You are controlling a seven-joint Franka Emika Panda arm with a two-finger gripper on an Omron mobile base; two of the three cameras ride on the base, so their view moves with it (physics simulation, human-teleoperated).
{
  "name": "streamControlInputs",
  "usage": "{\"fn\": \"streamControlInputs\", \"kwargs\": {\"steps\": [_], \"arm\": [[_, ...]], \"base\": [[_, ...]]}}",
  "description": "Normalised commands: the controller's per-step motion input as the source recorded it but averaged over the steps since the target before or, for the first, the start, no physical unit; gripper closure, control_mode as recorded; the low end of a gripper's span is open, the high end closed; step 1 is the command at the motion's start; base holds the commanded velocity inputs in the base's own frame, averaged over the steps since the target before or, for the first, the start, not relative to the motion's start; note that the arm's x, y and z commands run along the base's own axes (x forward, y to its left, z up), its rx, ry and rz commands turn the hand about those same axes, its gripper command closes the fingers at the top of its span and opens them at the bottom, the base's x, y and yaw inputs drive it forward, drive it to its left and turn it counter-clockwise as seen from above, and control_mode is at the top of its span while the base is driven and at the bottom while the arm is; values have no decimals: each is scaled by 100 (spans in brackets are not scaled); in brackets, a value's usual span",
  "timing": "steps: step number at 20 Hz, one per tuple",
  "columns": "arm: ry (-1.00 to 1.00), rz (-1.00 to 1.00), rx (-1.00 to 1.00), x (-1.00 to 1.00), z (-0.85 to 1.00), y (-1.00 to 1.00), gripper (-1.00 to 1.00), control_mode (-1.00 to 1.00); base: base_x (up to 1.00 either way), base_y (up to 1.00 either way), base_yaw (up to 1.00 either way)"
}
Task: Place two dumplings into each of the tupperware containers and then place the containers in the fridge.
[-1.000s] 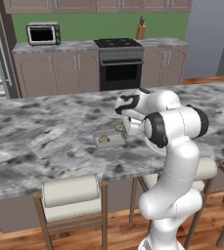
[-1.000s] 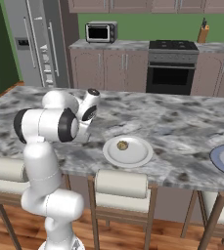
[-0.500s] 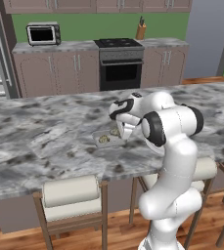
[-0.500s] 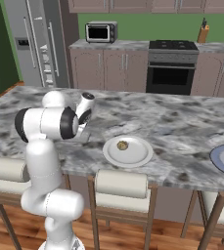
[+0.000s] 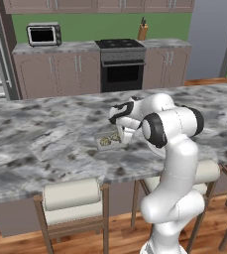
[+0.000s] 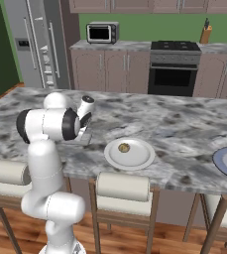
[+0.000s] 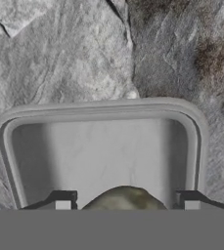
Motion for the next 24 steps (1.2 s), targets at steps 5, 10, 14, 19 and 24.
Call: {"fn": "streamControlInputs", "kwargs": {"steps": [5, 10, 14, 19, 24], "arm": [[0, 0, 0, 0, -12, 4, -100, -100], [0, 0, 0, -8, 0, 0, -100, -100], [-2, 0, 0, -38, 0, -2, -100, -100], [-9, 2, 2, -56, 17, -10, -100, -100], [-9, 10, 1, -38, 62, 0, -100, -100]], "base": [[0, 0, 0], [0, 0, 0], [0, 0, 0], [0, 0, 0], [0, 0, 0]]}}
